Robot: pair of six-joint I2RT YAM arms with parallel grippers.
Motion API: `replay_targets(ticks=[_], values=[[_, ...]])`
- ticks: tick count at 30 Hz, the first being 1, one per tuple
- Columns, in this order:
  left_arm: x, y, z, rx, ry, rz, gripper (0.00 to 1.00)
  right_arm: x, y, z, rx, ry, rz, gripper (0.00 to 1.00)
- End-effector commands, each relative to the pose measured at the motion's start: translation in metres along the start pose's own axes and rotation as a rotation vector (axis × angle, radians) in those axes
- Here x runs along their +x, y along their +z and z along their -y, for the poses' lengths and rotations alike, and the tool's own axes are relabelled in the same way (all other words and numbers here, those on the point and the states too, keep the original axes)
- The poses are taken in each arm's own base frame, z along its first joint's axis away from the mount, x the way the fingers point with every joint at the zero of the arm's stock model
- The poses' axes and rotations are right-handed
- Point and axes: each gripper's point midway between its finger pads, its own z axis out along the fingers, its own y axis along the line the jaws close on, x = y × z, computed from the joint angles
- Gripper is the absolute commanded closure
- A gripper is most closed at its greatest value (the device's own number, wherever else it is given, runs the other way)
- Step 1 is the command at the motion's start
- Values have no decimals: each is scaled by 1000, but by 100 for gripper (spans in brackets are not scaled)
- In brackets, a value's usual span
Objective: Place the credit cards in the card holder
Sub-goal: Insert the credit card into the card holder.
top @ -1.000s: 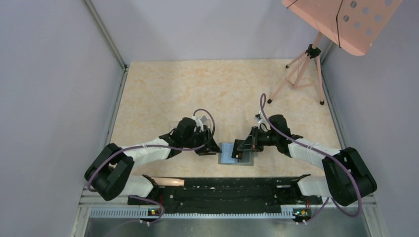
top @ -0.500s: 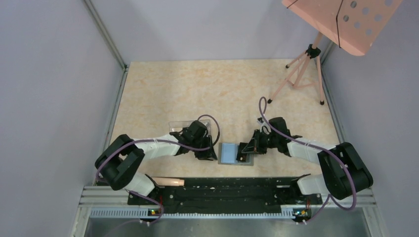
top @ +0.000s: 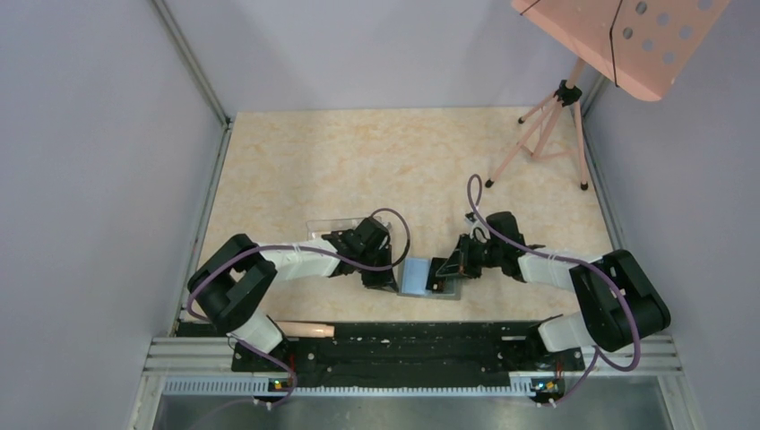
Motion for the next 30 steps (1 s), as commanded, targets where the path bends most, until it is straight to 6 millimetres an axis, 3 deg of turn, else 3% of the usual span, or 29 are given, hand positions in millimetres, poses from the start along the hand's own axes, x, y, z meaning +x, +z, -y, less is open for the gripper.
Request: replay_targets(ticks=[1, 16, 30], values=[[6, 8, -31, -153, 6, -8, 100, -21, -3, -15, -38, -48, 57, 100], [11, 11, -32, -165, 13, -23, 100, -19, 6, -14, -87, -3, 47, 100], [11, 13, -32, -169, 13, -28, 100, 4, 9, 2, -51, 172, -1, 100]])
